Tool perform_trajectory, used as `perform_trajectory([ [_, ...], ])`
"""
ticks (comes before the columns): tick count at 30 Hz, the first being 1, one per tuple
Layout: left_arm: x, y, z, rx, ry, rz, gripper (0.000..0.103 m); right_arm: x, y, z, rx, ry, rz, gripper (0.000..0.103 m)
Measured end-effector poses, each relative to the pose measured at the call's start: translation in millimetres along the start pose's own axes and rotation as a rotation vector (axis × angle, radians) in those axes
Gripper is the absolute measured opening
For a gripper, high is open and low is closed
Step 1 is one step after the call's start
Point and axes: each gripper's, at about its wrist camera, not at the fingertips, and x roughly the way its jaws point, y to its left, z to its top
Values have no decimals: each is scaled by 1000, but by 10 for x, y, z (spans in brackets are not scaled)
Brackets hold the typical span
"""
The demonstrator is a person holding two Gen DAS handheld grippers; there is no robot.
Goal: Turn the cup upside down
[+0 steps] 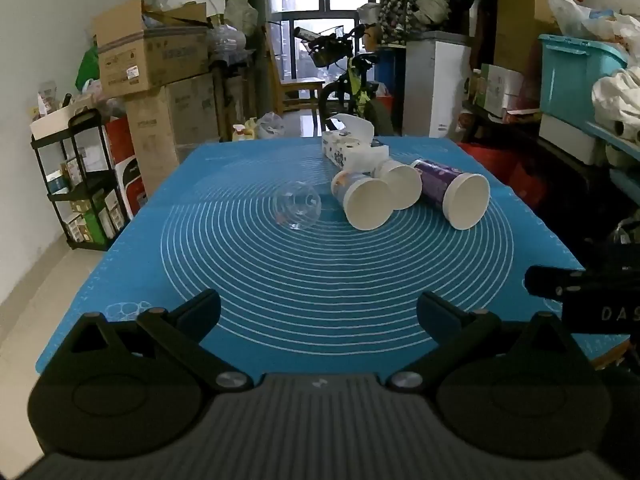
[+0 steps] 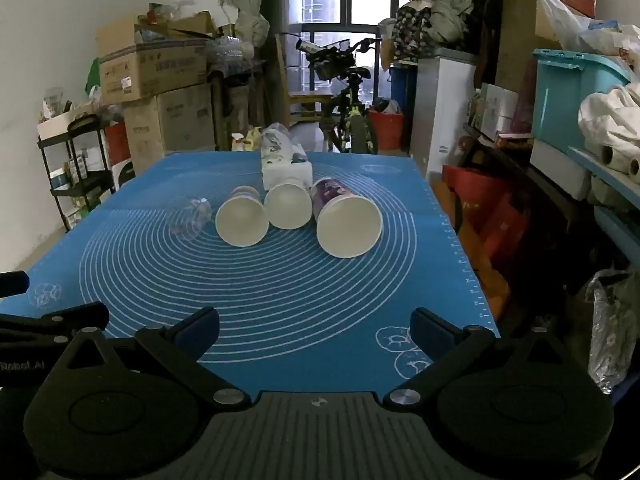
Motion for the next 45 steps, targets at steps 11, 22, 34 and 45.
perform_trajectory([
  [11,17,-35,21,16,10,8,103,-2,-1,24,11,24,10,101],
  [22,37,-17,13,18,15,31,103,64,-13,-3,2,26,0,100],
  [34,28,-38,0,35,4,30,103,66,-13,13,3,28,-1,100],
  [45,26,-50,-11,36,7,35,103,66,-9,9,4,29,-2,100],
])
